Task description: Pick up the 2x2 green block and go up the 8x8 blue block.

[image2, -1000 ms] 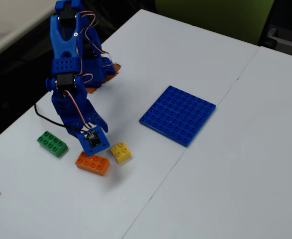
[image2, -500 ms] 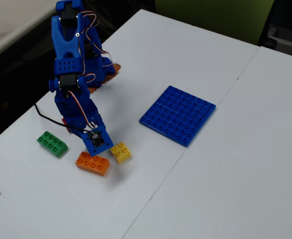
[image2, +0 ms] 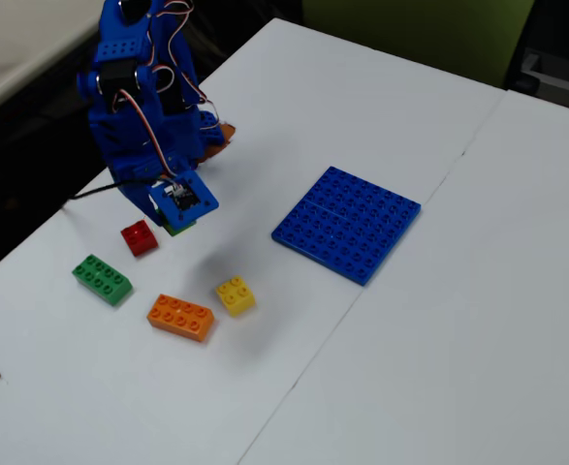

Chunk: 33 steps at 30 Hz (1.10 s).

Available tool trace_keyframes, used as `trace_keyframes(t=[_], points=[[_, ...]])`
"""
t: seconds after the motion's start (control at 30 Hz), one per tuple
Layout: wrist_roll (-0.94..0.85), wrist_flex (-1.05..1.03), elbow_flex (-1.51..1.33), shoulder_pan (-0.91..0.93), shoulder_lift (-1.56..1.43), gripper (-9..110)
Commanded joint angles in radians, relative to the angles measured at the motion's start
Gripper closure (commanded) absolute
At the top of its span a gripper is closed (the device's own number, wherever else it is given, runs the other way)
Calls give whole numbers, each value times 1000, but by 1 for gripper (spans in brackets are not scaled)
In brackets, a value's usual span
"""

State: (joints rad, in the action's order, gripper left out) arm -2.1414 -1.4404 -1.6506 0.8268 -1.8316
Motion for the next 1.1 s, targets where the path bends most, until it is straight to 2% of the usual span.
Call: trace_keyframes(t=[0.0, 0.27, 0.57, 0.83, 1.07], points=[[26, -318, 460, -38, 74, 98], [87, -318, 411, -215, -132, 99], [278, -318, 611, -515, -204, 99], [597, -313, 1075, -756, 0, 99], [730, -304, 1341, -827, 242, 100]])
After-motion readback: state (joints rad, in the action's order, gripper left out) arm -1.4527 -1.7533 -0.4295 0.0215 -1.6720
